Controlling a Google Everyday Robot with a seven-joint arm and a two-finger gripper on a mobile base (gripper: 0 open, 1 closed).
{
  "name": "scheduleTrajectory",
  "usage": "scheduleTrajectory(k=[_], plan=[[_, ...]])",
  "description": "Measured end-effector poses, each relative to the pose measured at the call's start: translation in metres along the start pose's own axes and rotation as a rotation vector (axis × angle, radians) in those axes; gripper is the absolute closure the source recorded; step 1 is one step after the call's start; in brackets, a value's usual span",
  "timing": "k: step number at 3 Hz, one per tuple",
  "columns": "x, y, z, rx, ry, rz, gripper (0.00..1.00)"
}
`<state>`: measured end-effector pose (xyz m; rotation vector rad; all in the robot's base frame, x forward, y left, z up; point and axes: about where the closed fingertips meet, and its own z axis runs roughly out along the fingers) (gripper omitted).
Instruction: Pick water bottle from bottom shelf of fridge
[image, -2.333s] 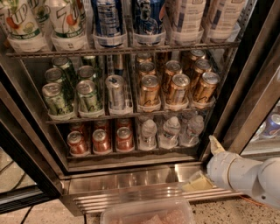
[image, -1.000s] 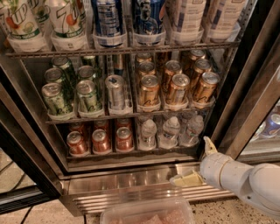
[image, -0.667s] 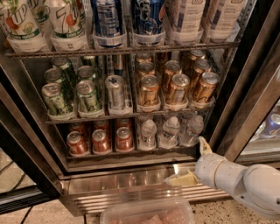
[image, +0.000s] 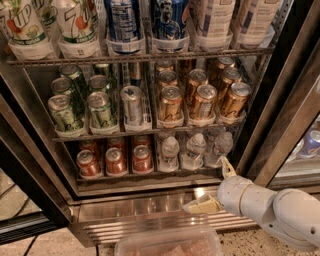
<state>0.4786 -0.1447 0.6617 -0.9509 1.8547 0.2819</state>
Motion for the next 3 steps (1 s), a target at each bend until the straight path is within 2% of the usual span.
scheduleTrajectory(k=[2,3], plan=[[0.004,-0.016,0.002,0.068,-0.015,-0.005,0.07],[0.009,-0.035,0.000,0.135,-0.004,-0.012,0.16]])
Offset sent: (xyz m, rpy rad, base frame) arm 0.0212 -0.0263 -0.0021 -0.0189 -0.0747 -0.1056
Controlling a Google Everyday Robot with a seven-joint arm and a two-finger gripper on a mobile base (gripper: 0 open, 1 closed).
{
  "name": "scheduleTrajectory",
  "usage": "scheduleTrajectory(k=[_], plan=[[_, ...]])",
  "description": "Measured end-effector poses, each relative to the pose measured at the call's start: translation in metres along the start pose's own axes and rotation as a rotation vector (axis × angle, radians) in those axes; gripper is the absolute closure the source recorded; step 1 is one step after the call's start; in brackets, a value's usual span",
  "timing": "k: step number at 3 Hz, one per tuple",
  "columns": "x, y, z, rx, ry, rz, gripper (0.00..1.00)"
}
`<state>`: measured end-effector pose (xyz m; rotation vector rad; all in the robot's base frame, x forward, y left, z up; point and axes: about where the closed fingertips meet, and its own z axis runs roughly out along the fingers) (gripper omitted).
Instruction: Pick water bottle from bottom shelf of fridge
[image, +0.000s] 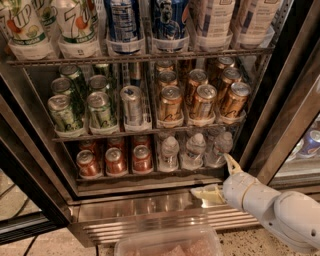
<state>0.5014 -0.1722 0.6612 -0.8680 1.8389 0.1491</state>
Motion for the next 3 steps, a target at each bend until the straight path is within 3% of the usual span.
scheduleTrajectory(k=[1,2,3], plan=[[0.0033,-0.0142,-0.0001,0.047,0.007,-0.003,0.20],[0.0032,-0.0144,0.0000,0.048,0.007,-0.003,0.36],[0.0019,-0.0136,0.0035,0.047,-0.001,-0.002,0.33]])
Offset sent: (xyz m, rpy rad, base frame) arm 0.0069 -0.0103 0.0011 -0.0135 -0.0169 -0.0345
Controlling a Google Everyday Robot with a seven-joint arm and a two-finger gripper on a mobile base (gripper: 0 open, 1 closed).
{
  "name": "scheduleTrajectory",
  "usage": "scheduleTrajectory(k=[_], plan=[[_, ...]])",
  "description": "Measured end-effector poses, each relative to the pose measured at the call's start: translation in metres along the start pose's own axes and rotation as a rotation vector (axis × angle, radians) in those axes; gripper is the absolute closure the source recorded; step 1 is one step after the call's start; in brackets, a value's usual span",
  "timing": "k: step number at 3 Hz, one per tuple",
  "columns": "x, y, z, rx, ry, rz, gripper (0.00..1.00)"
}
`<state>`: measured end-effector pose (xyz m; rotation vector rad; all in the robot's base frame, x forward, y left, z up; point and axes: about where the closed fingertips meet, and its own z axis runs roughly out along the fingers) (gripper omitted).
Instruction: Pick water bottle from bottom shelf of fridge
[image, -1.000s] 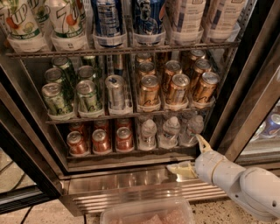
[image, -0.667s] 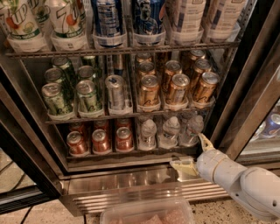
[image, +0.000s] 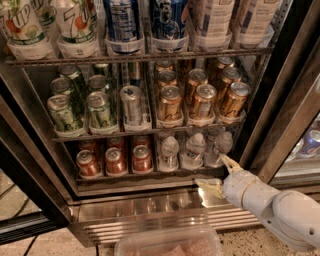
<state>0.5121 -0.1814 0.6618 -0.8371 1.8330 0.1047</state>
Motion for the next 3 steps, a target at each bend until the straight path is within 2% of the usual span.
scheduleTrajectory(k=[1,3], plan=[[-0.004,-0.002,0.014,0.009,-0.023,0.003,0.31],[-0.014,-0.004,0.037,0.015,-0.067,0.028,0.34]])
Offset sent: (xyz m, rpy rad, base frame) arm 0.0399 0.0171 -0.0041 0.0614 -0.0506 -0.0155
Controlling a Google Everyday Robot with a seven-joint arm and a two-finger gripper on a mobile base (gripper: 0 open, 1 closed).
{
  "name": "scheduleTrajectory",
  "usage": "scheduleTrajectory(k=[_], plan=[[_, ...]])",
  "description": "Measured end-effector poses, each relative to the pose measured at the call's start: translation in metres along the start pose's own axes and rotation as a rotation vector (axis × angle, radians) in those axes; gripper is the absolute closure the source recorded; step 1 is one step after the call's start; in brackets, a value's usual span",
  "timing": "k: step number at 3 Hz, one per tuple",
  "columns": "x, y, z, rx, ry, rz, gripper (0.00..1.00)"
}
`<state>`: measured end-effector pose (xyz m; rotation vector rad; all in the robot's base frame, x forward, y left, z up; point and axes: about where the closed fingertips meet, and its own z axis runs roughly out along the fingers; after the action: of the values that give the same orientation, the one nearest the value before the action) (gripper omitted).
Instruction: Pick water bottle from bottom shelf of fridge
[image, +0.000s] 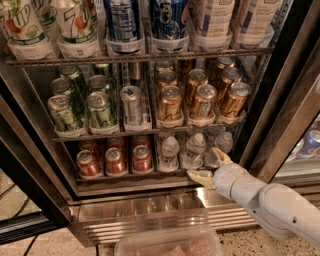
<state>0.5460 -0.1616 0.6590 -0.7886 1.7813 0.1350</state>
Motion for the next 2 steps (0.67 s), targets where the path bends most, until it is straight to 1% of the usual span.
scheduleTrajectory(k=[1,2], plan=[[-0.0020,0.0049,0.0204,0.000,-0.029,0.024,0.38],[-0.0010,0.0030,0.0240,0.008,-0.029,0.024,0.38]])
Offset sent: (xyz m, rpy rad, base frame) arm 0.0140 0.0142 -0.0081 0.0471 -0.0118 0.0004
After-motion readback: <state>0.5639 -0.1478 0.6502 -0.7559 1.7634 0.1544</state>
